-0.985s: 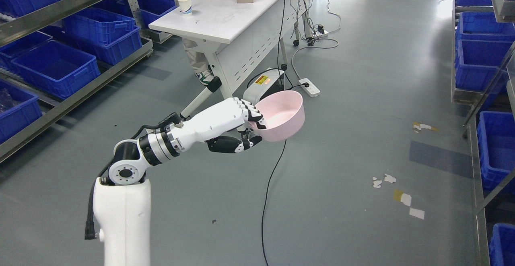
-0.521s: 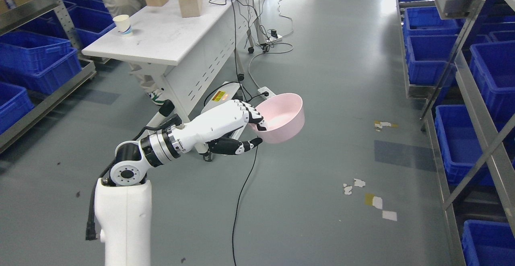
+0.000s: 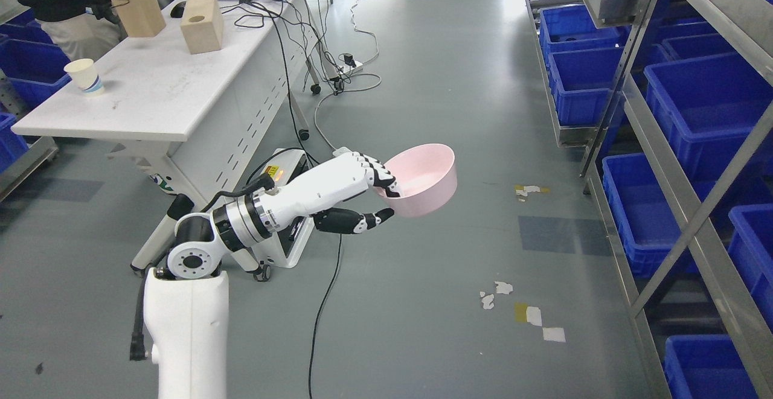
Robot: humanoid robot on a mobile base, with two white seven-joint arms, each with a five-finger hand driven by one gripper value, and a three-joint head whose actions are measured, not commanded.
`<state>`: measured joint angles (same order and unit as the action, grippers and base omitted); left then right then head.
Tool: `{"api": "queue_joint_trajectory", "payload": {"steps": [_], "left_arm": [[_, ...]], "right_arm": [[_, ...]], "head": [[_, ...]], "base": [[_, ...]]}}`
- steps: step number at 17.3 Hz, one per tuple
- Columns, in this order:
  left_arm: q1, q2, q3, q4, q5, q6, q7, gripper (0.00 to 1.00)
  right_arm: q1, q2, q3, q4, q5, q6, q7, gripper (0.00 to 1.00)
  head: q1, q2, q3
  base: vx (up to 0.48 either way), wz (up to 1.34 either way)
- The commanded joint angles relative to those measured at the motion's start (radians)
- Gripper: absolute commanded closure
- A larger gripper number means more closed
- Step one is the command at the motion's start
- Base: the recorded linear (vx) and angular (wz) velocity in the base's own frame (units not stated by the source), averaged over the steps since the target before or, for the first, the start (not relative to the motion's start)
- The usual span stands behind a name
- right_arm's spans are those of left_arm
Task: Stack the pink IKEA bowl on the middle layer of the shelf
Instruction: 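Hold the pink bowl raised in the left hand while driving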
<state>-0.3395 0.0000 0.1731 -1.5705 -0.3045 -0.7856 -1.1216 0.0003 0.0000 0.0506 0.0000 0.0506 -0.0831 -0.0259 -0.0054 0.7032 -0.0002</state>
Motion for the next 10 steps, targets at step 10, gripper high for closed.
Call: {"api": "queue_joint_trajectory", "payload": {"steps": [10], "left_arm": [[-0.009, 0.018, 0.013, 0.007, 0.001, 0.0, 0.0, 0.99]], "right_arm": [[0.021, -0.018, 0.0, -0.017, 0.0, 0.0, 0.0, 0.0]], "head": [[0.0, 0.0, 0.0]], "base": [[0.287, -0.09]]}}
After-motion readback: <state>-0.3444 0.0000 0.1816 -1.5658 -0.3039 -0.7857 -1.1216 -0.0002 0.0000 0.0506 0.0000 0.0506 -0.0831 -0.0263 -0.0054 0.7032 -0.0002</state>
